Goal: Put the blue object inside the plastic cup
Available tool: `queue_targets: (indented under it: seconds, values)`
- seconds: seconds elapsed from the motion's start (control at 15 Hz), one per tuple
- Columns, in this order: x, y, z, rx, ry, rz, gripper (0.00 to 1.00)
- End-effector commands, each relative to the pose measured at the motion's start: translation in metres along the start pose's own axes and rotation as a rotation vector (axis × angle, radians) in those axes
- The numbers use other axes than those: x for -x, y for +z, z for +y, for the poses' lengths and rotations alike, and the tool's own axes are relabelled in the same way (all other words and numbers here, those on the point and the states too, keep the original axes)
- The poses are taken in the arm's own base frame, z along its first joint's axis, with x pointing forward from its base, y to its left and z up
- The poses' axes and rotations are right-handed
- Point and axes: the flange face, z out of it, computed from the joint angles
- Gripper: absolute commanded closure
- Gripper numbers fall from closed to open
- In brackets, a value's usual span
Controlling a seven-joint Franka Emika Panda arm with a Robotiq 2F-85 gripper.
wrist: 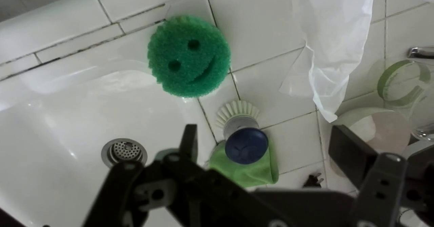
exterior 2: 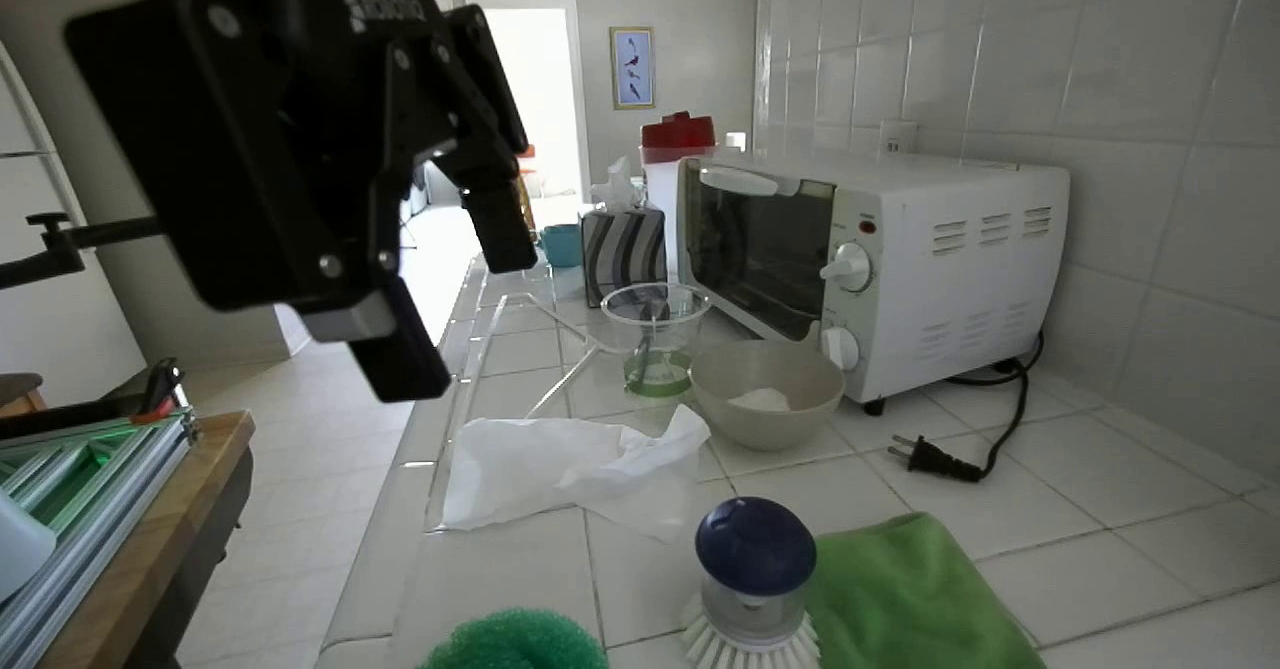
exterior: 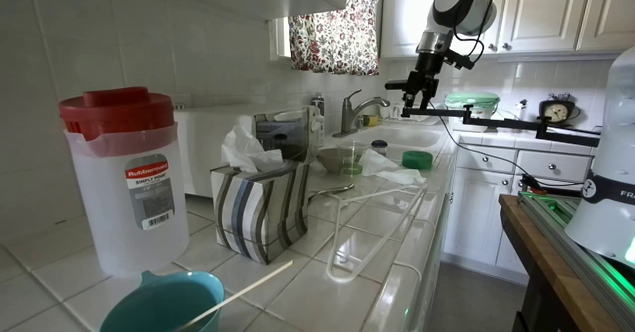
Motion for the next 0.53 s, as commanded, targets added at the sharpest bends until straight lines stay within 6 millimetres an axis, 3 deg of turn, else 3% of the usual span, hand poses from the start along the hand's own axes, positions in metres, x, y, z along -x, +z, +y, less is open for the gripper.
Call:
queue_targets:
  seconds: [0.0,0.47]
  values:
    - [-0.005,0.003,0.0,-0.01,-0.057,0.014,0.0]
    - [-0.025,0.024,0.011,0.038,-0.183,0.087,0.0]
